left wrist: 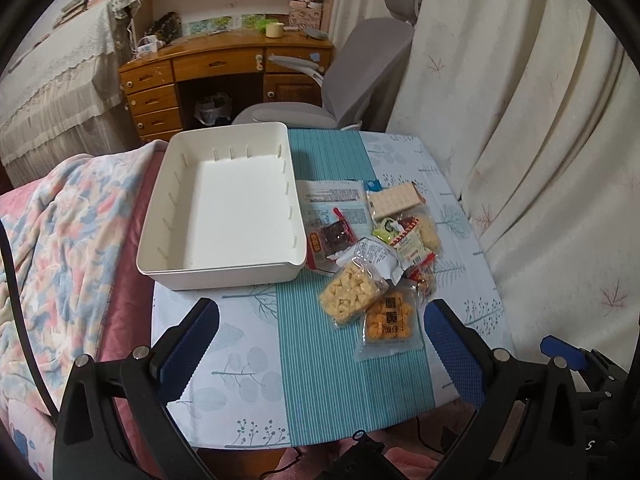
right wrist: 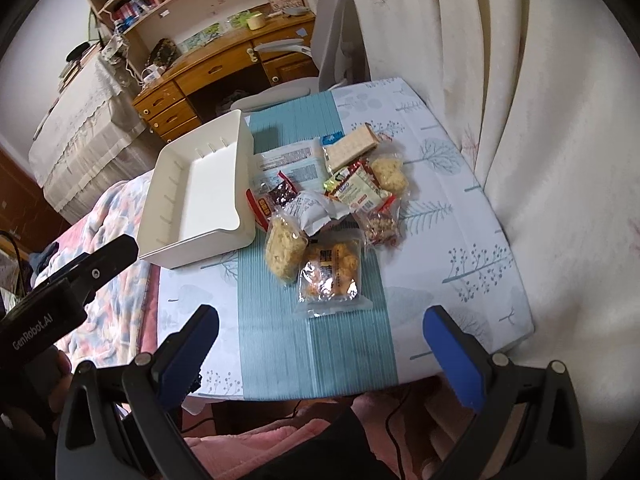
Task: Organize snacks
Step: 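Move both tools toward the snack pile beside the white tray, then grasp the cracker bag with the left tool while the right tool grasps the orange-cube box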
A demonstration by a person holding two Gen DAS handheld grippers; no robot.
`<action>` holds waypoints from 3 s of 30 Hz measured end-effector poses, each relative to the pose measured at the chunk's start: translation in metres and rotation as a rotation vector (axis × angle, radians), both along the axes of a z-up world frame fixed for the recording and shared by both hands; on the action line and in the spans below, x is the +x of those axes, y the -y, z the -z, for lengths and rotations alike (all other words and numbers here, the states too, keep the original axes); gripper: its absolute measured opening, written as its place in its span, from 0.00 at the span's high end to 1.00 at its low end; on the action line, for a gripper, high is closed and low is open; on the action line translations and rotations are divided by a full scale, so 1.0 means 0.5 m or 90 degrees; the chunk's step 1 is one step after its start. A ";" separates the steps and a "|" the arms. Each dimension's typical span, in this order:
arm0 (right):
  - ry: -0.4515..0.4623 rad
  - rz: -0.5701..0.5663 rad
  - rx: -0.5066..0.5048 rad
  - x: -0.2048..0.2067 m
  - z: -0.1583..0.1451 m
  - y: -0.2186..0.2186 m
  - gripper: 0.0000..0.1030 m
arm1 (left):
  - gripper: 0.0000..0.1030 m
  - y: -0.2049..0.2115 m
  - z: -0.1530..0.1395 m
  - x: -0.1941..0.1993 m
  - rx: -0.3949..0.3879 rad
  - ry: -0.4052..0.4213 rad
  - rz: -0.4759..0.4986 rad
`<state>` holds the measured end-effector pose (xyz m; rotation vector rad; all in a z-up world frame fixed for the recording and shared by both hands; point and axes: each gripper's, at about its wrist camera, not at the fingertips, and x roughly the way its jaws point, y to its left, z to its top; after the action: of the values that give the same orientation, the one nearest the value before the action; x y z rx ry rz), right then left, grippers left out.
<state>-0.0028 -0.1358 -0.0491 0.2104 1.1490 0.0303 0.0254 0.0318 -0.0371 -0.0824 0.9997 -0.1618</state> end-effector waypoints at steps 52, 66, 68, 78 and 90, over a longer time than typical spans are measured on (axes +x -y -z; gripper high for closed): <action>-0.176 -0.125 0.073 0.186 0.418 0.028 0.00 | 0.02 0.164 0.430 0.263 0.026 -0.238 0.175; -0.119 -0.234 0.063 0.226 0.431 -0.035 0.14 | 0.24 0.204 0.457 0.288 0.027 -0.195 0.189; -0.118 -0.241 0.071 0.237 0.433 -0.042 0.17 | 0.28 0.209 0.459 0.292 0.030 -0.188 0.190; -0.132 -0.255 0.147 0.268 0.420 0.048 0.41 | 0.35 0.203 0.437 0.279 0.059 -0.182 0.187; -0.141 -0.223 0.130 0.232 0.403 0.056 0.57 | 0.36 0.134 0.395 0.225 0.058 -0.171 0.192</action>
<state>0.1132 -0.1640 -0.2506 0.1942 1.3940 0.4449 0.1377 -0.0354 -0.2347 0.1345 1.2840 -0.3880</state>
